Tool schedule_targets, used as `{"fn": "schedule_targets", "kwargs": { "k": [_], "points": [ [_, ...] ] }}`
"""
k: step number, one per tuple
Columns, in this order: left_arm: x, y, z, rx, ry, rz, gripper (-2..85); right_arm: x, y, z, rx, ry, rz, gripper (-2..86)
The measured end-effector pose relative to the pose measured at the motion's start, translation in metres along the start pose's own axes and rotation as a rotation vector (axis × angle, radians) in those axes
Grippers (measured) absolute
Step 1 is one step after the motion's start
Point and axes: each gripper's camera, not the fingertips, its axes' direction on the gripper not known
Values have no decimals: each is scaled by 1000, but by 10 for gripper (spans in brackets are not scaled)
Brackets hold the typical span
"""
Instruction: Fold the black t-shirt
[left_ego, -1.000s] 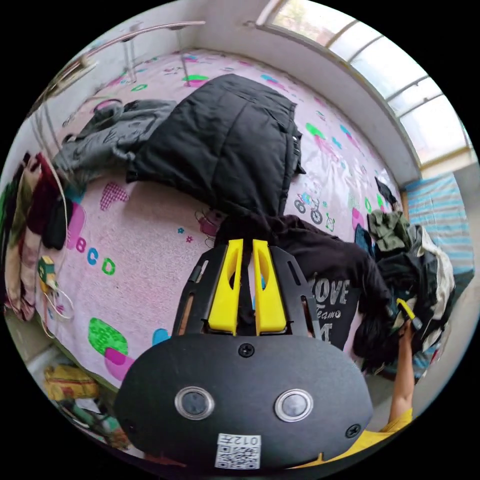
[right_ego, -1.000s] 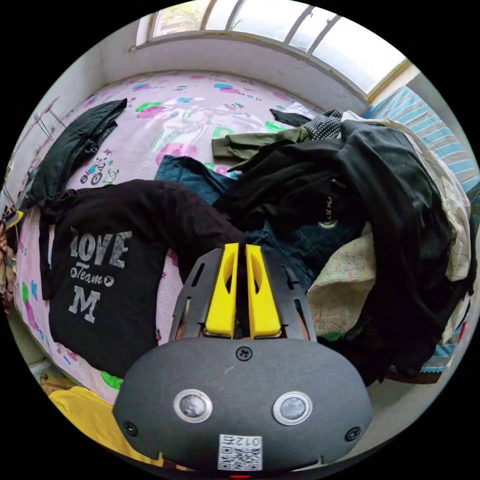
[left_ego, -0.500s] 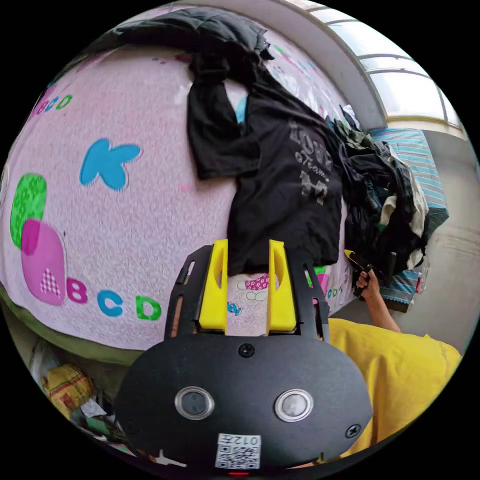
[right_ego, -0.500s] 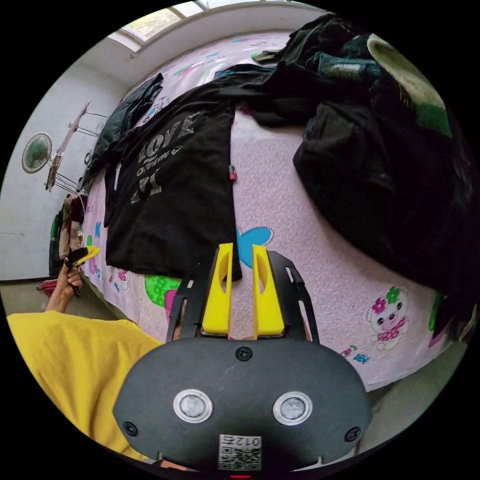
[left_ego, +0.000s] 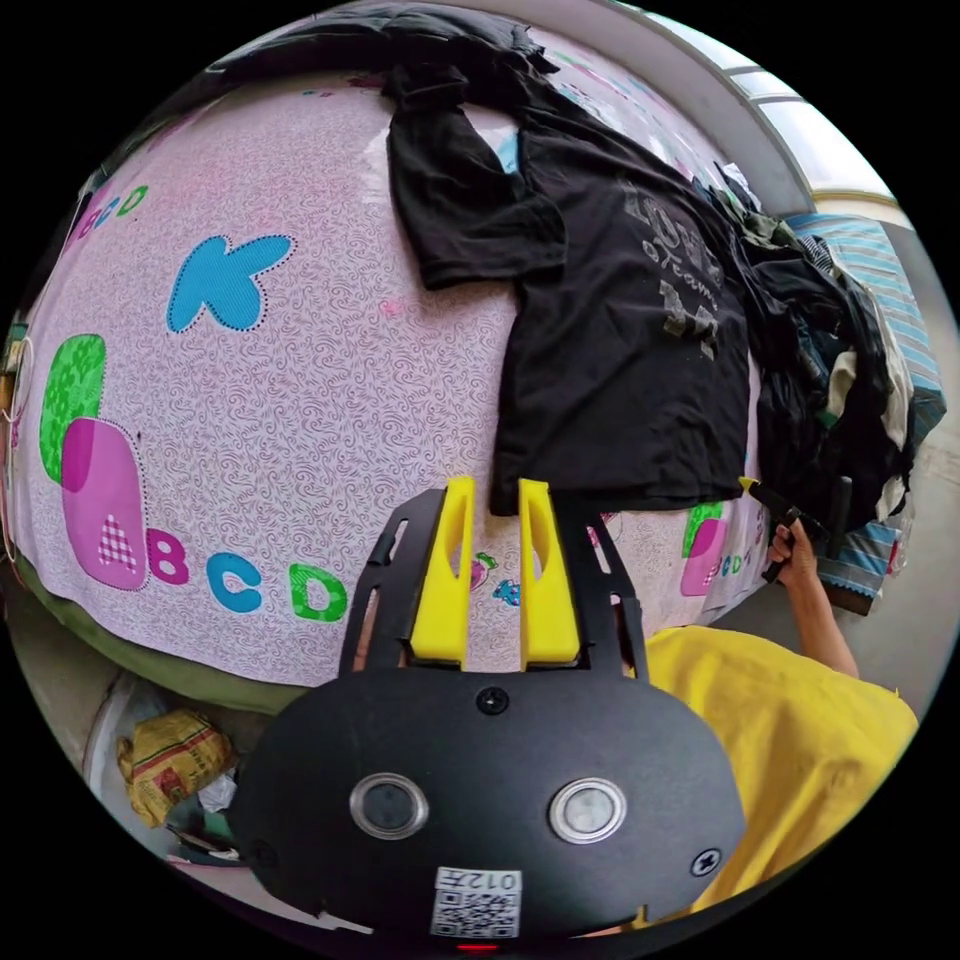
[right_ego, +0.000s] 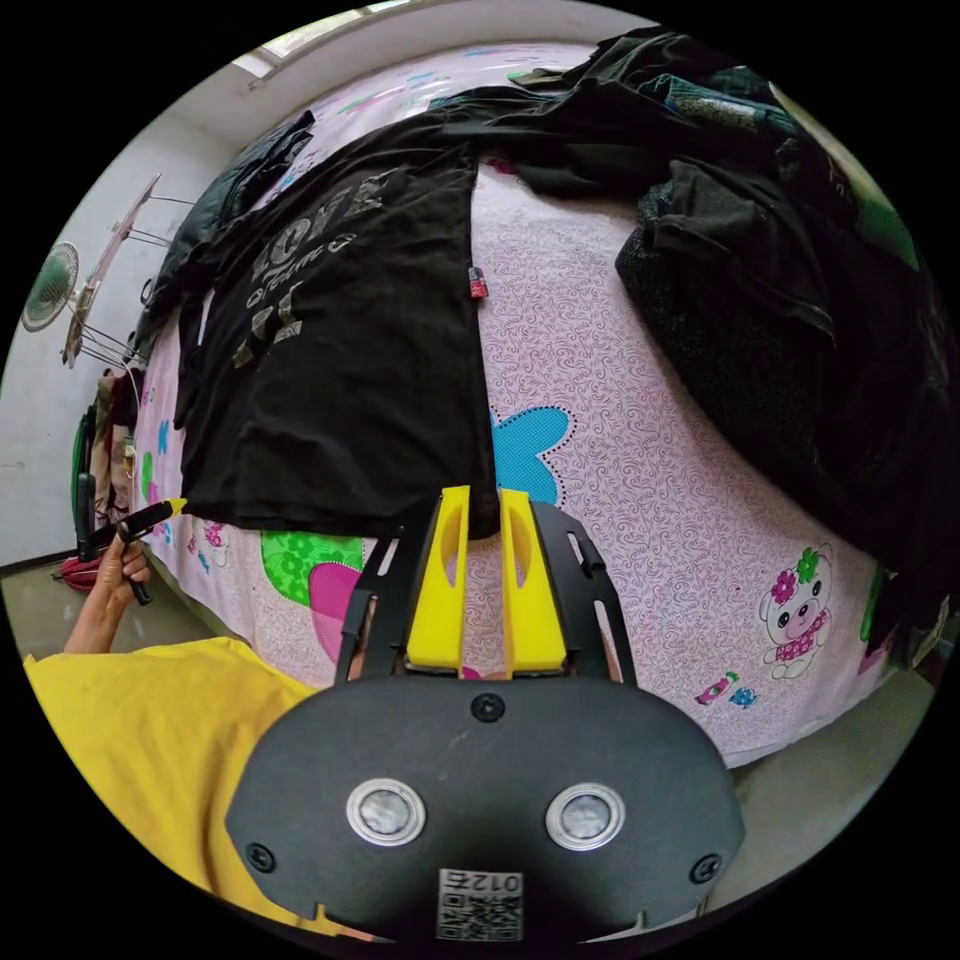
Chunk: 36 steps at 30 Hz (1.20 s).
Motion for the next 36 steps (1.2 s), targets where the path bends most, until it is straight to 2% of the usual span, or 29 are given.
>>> {"fn": "schedule_targets", "kwargs": {
  "k": [7,14,23,29,36],
  "points": [
    [-41,-8,-19,-44,-59,53,4,32,-3,16,25,-33,51,6],
    [-114,20,-66,-51,63,26,-1,57,29,21,-5,-114,7,3],
    [-168,82,-99,-53,92,38,-1,64,92,42,-27,-165,26,2],
    [-192,105,-85,-115,61,8,-1,63,113,76,-77,-153,71,3],
    [-204,118,-89,-55,109,-4,4,57,113,107,-64,-128,104,11]
  ]
}}
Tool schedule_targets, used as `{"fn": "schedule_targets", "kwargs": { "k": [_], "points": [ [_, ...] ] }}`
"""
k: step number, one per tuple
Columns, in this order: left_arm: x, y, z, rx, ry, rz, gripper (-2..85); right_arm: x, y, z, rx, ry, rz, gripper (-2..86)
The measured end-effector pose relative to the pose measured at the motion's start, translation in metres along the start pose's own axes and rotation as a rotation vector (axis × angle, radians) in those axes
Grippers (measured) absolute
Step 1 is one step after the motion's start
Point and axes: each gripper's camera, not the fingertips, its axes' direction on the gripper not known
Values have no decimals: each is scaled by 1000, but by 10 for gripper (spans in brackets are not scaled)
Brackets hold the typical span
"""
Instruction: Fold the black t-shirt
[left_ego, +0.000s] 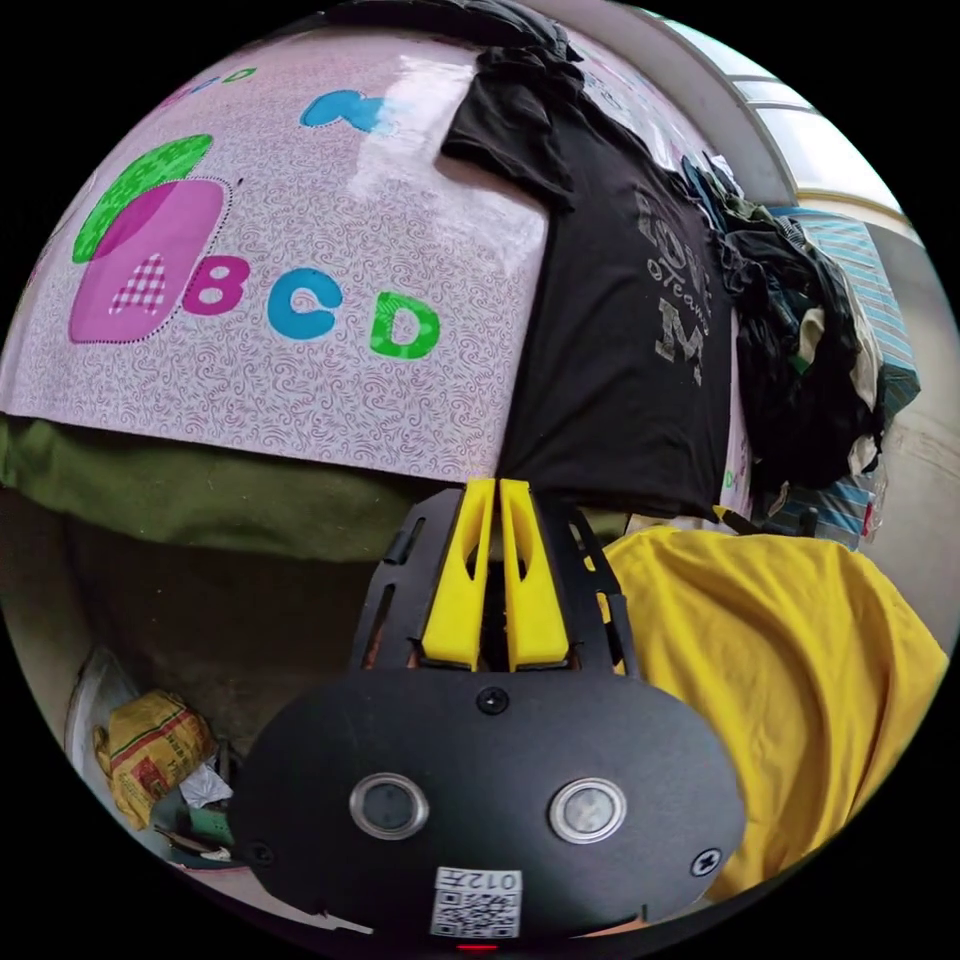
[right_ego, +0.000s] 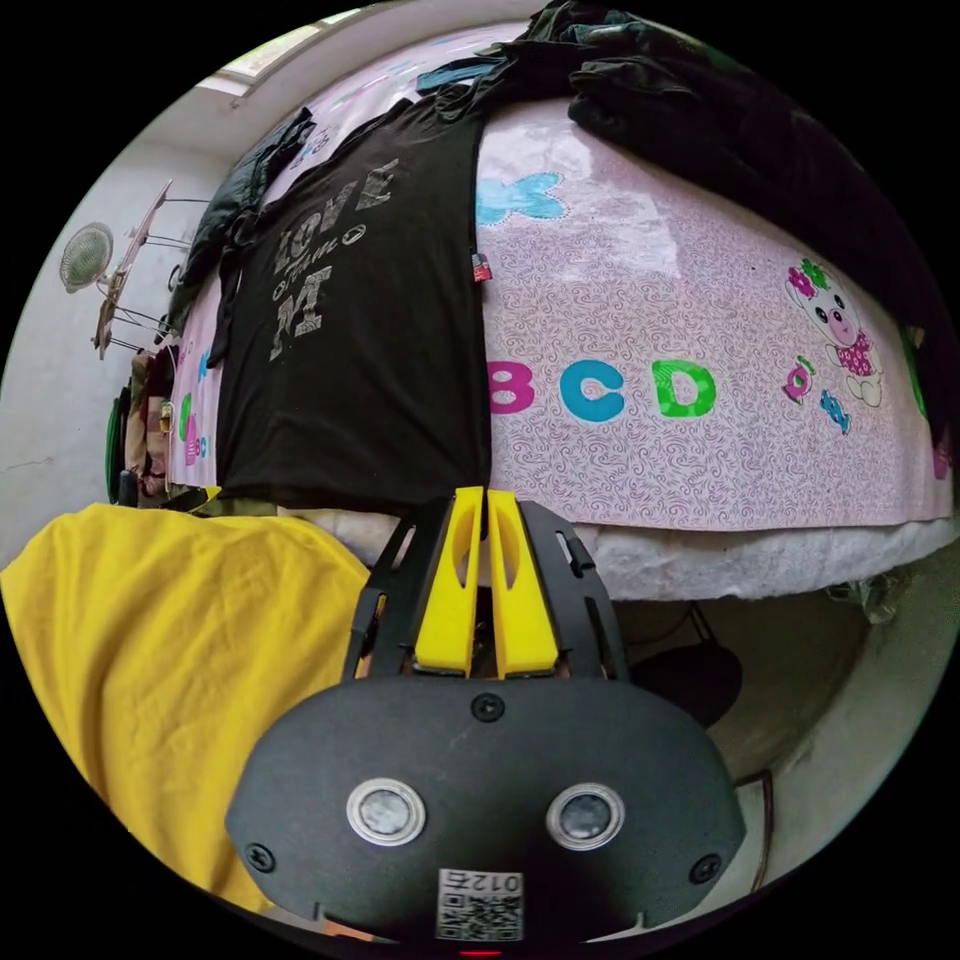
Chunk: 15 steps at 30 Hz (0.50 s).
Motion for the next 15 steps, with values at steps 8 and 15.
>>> {"fn": "schedule_targets", "kwargs": {
  "k": [8,15],
  "points": [
    [-37,7,-78,173,15,-180,23,11,-21,10,-35,-14,54,39],
    [39,-124,-115,310,-95,25,44,-14,-90,-9,63,116,9,13]
  ]
}}
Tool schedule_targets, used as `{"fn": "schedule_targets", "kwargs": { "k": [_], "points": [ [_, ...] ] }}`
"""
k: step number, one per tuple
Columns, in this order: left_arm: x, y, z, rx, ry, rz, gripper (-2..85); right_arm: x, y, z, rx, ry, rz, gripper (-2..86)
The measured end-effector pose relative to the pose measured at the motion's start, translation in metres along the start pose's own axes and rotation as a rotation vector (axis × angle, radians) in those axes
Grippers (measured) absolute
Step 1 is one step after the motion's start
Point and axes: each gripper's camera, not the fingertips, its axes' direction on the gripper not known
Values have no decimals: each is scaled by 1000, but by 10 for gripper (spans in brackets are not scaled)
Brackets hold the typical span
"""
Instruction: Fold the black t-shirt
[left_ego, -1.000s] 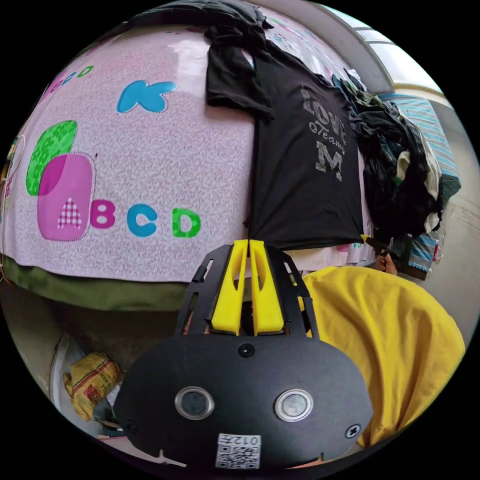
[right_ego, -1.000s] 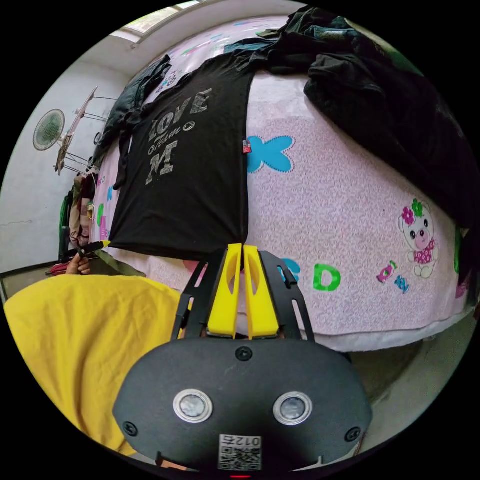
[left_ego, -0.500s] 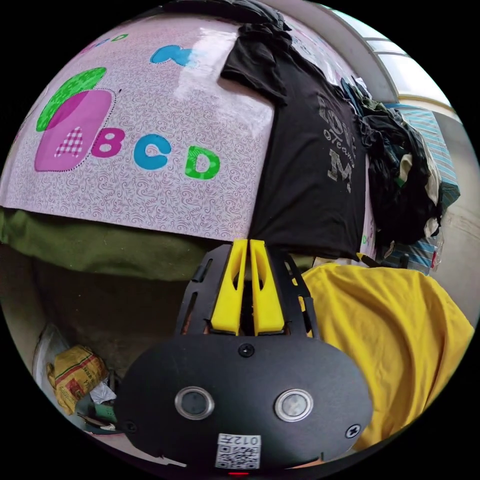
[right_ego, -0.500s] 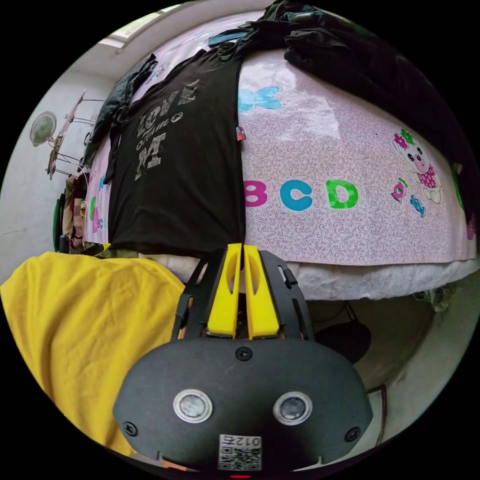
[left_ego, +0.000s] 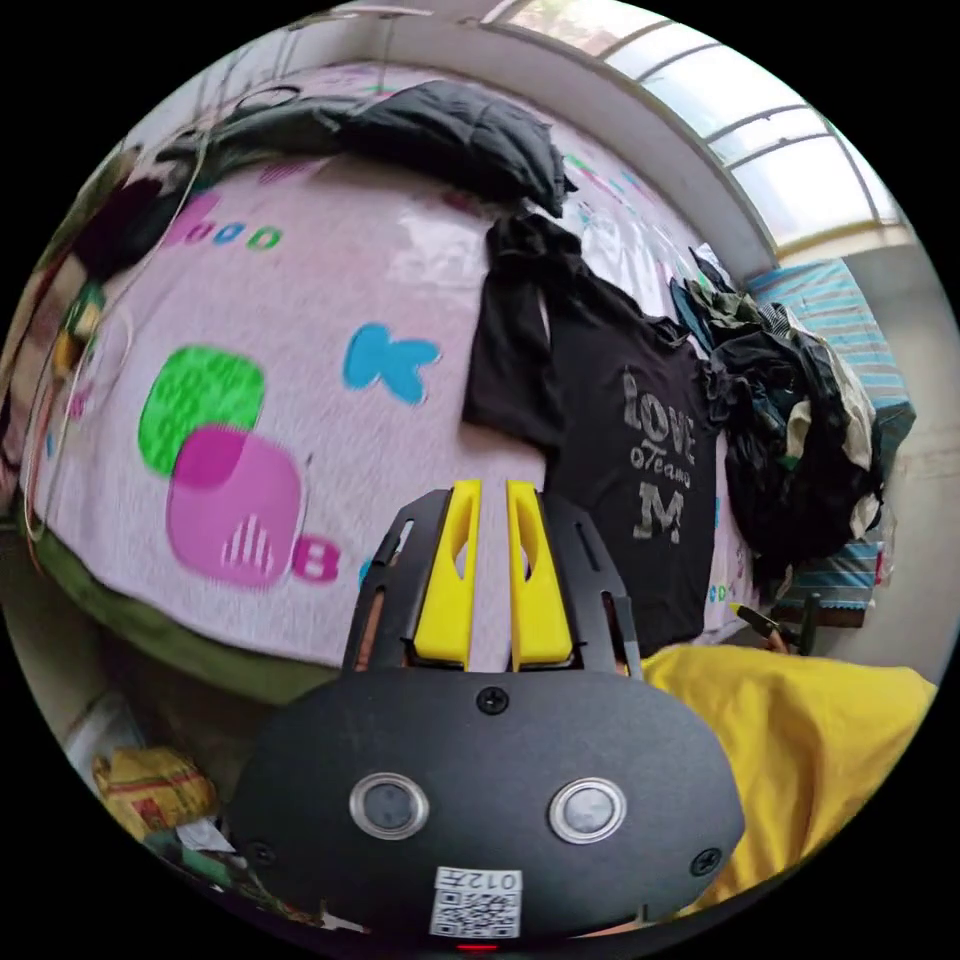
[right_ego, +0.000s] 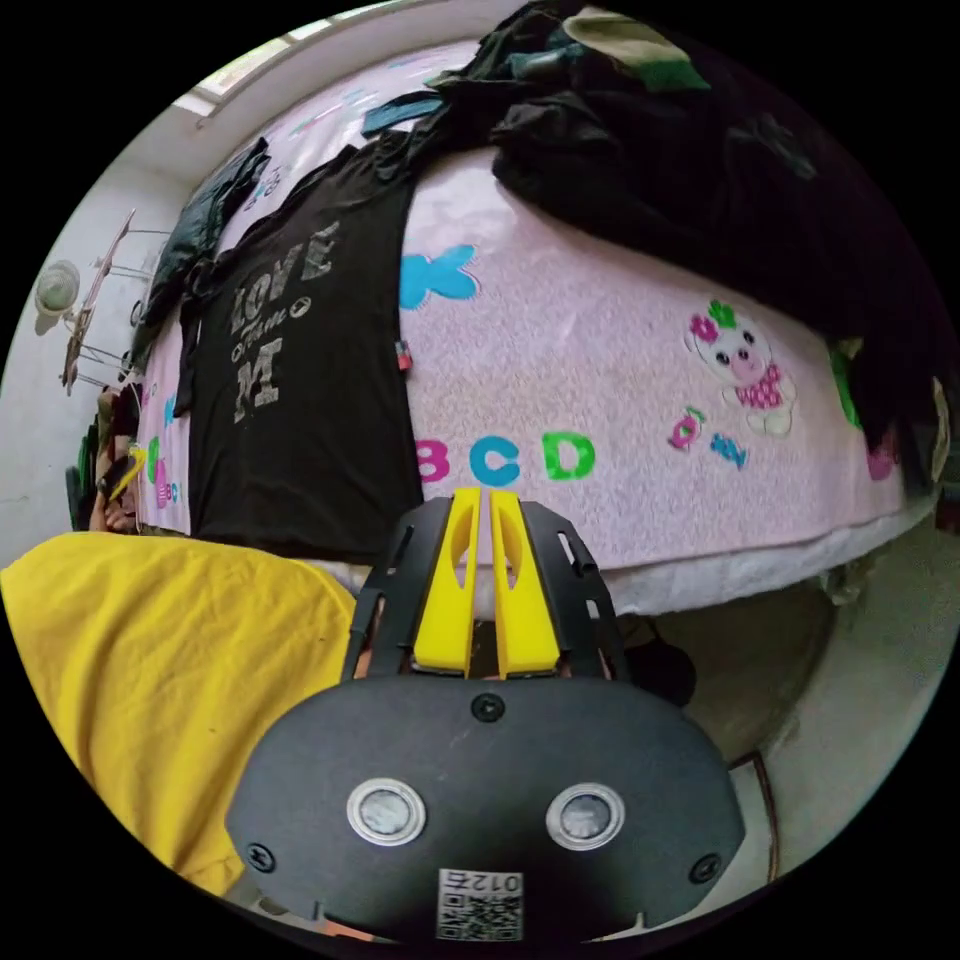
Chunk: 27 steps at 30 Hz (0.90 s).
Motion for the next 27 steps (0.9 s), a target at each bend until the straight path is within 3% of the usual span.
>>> {"fn": "schedule_targets", "kwargs": {
  "k": [5,12,15,19,22,24,27],
  "points": [
    [66,-98,73,-137,-202,125,68,-68,-73,10,29,-25,-157,3],
    [102,-127,104,-217,-399,225,35,-141,-155,41,16,-70,-282,-1],
    [90,-136,97,-211,-461,201,10,-167,-188,57,-13,0,-352,-1],
    [20,-169,60,-188,-579,-2,1,-205,-226,83,-107,111,-479,-1],
    [-32,-194,12,-109,-512,-142,0,-229,-245,104,-178,224,-577,0],
    [-59,-205,-22,-23,-462,-260,0,-240,-254,117,-235,281,-626,0],
    [-96,-199,-83,277,-287,-555,1,-256,-265,127,-254,347,-703,2]
  ]
}}
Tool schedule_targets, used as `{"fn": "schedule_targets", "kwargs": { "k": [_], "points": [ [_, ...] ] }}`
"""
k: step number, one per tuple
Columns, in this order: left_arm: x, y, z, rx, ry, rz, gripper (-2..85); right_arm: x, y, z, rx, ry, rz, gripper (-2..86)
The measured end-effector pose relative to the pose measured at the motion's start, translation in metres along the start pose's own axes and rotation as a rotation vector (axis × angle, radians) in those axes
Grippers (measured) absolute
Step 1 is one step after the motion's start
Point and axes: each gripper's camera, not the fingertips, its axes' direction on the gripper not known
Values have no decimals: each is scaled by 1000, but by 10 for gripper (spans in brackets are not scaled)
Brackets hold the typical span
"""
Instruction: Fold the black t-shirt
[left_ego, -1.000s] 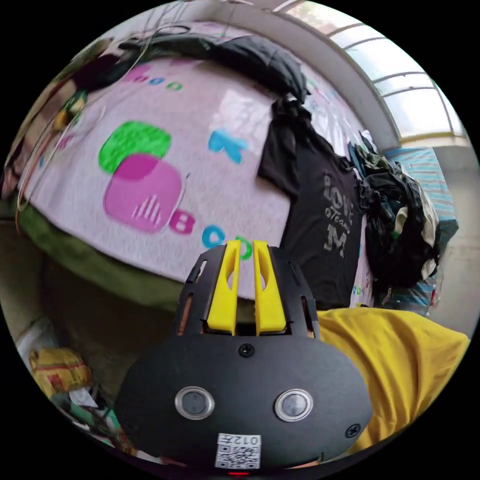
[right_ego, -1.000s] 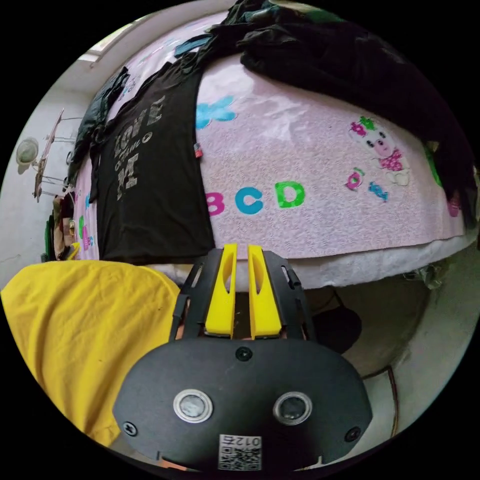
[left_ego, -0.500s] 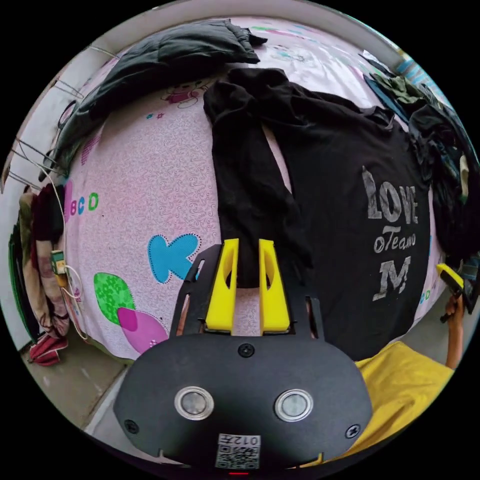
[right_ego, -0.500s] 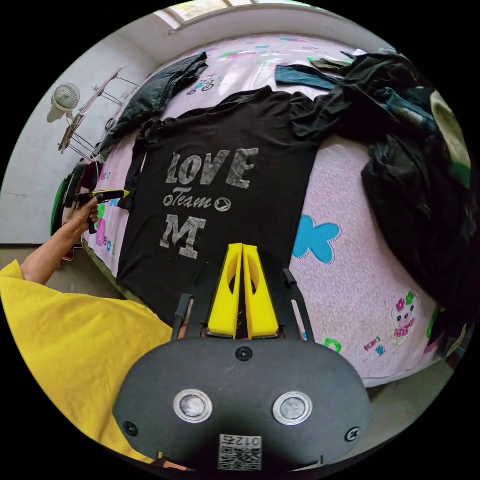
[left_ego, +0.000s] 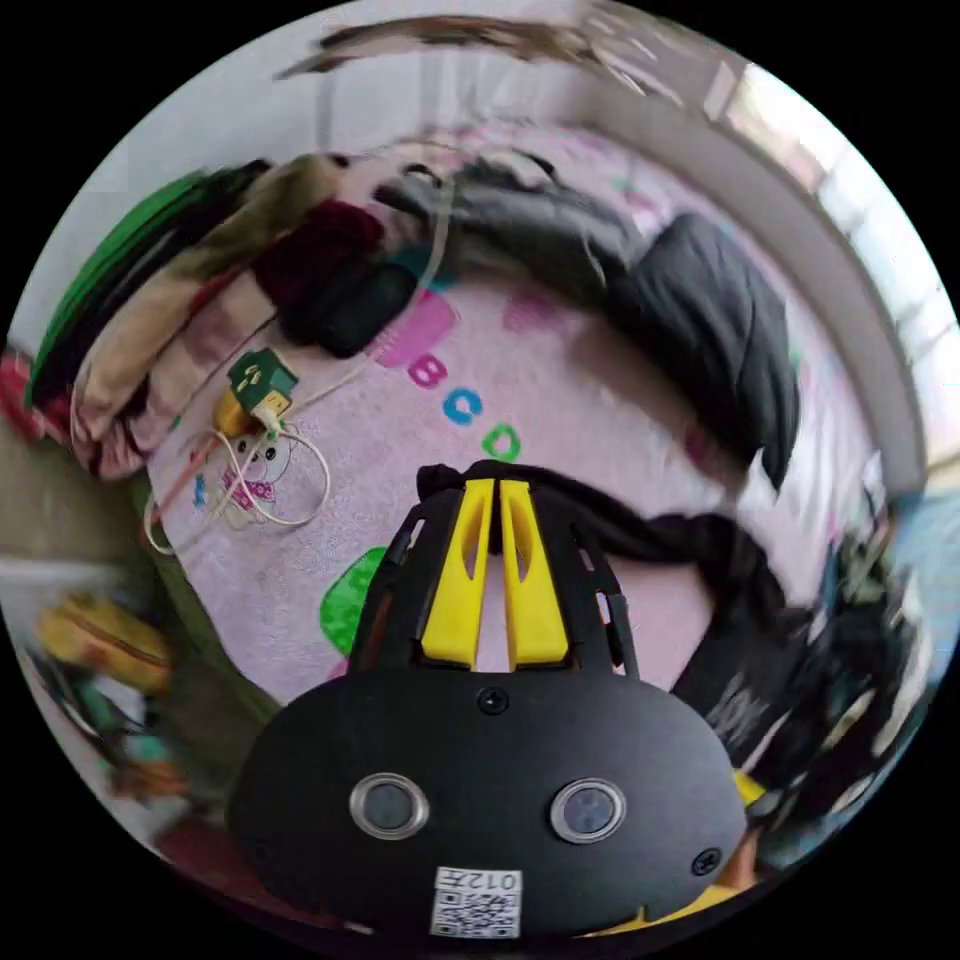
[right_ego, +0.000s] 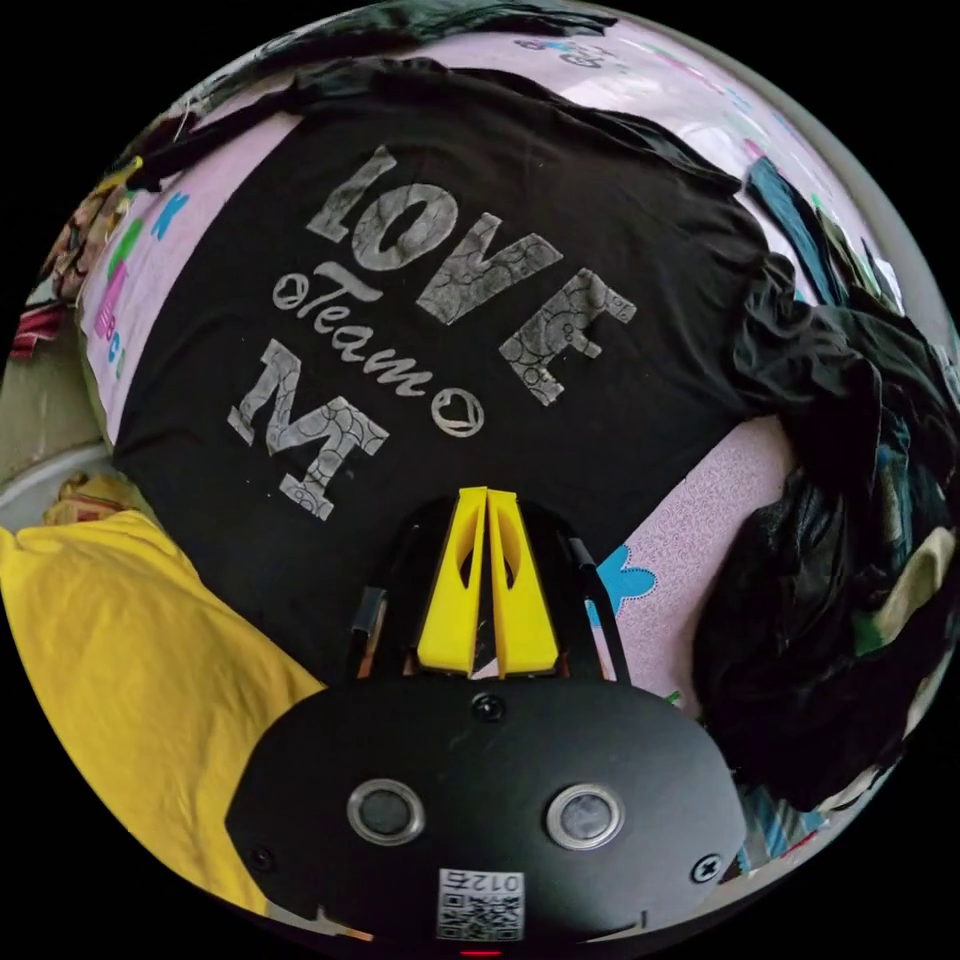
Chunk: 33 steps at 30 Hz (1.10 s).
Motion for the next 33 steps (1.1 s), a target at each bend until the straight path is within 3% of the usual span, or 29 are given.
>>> {"fn": "schedule_targets", "kwargs": {
  "k": [2,6,7,10,12,15,17,20,24,27,33],
  "points": [
    [-16,-3,-27,172,109,-179,3,0,-10,-1,-7,30,-28,4],
    [0,6,-46,352,60,-243,3,11,-27,-7,25,52,-21,5],
    [0,4,-35,313,84,-258,3,16,-31,-9,35,51,-25,5],
    [-12,-16,21,-26,263,-240,4,33,-41,-15,59,33,-26,4],
    [-7,-11,10,67,216,-204,5,49,-47,-20,29,39,-30,2],
    [54,-8,4,50,254,97,4,89,-62,-63,115,45,2,2],
    [134,8,24,-51,287,377,5,121,-82,-98,229,-18,20,3],
    [239,43,63,-146,385,624,5,179,-136,-143,389,-191,74,12],
    [340,91,111,-236,426,802,5,270,-222,-153,477,-598,307,20],
    [389,125,139,-248,338,906,4,323,-260,-131,445,-851,536,21],
    [405,147,182,-318,290,904,4,375,-292,-113,334,-995,715,20]
  ]
}}
